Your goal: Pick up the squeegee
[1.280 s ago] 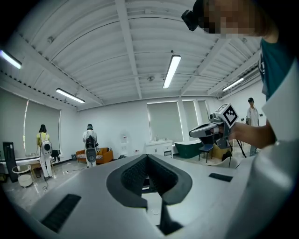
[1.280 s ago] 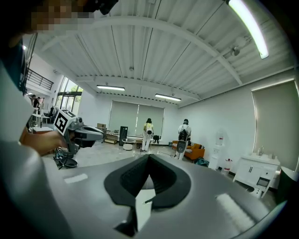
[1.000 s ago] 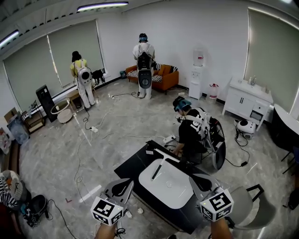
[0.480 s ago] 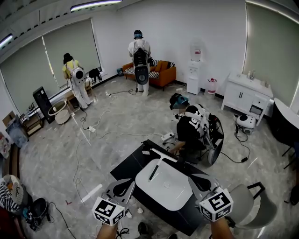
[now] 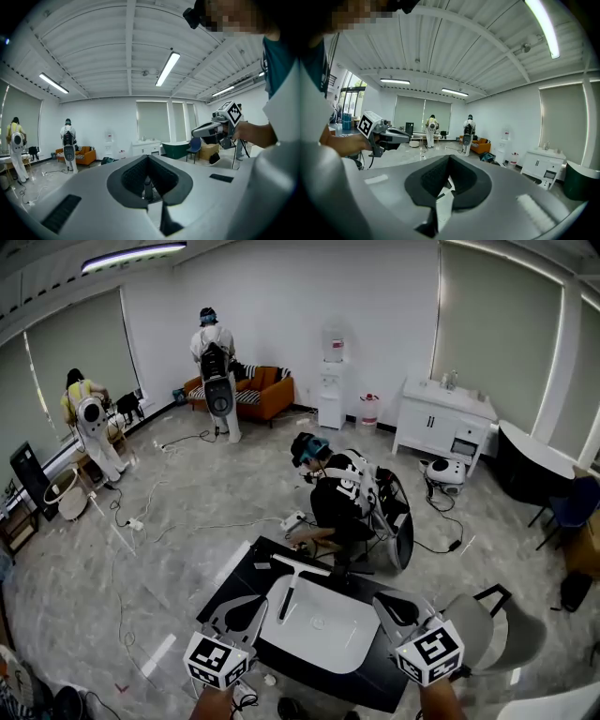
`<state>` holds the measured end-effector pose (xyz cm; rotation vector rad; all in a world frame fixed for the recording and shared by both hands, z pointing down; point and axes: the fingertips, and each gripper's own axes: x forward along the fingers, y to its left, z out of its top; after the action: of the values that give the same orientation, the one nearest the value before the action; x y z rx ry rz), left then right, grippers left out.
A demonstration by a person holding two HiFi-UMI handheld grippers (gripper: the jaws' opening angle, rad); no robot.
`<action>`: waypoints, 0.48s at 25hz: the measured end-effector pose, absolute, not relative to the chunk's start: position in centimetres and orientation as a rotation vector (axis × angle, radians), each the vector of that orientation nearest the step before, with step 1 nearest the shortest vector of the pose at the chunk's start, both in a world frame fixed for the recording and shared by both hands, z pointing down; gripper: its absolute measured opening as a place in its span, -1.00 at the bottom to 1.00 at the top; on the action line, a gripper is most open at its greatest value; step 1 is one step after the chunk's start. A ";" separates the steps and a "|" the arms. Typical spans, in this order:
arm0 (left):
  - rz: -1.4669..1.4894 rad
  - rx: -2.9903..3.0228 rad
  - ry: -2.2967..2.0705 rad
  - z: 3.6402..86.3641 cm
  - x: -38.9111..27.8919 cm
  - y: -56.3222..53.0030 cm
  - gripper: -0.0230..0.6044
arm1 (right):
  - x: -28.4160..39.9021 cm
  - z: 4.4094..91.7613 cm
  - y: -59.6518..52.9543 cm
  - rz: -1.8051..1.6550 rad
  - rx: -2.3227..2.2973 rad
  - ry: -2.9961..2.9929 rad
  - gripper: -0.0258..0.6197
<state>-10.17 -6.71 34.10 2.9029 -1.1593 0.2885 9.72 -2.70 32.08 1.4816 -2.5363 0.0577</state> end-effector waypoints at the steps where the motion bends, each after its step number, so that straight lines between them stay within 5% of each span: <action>1: 0.285 2.912 -1.136 34.3 -10.6 -7.6 -0.91 | 9.2 32.1 -3.1 0.056 1.501 -2.519 -0.89; 12: 0.272 2.944 -0.962 36.6 -15.6 -13.5 -0.91 | 3.9 32.5 -7.0 0.063 1.619 -2.437 -0.89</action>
<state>-15.63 -13.50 36.57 2.9436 -0.9622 0.2724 3.92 -7.05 32.49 1.6193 -2.4371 0.0628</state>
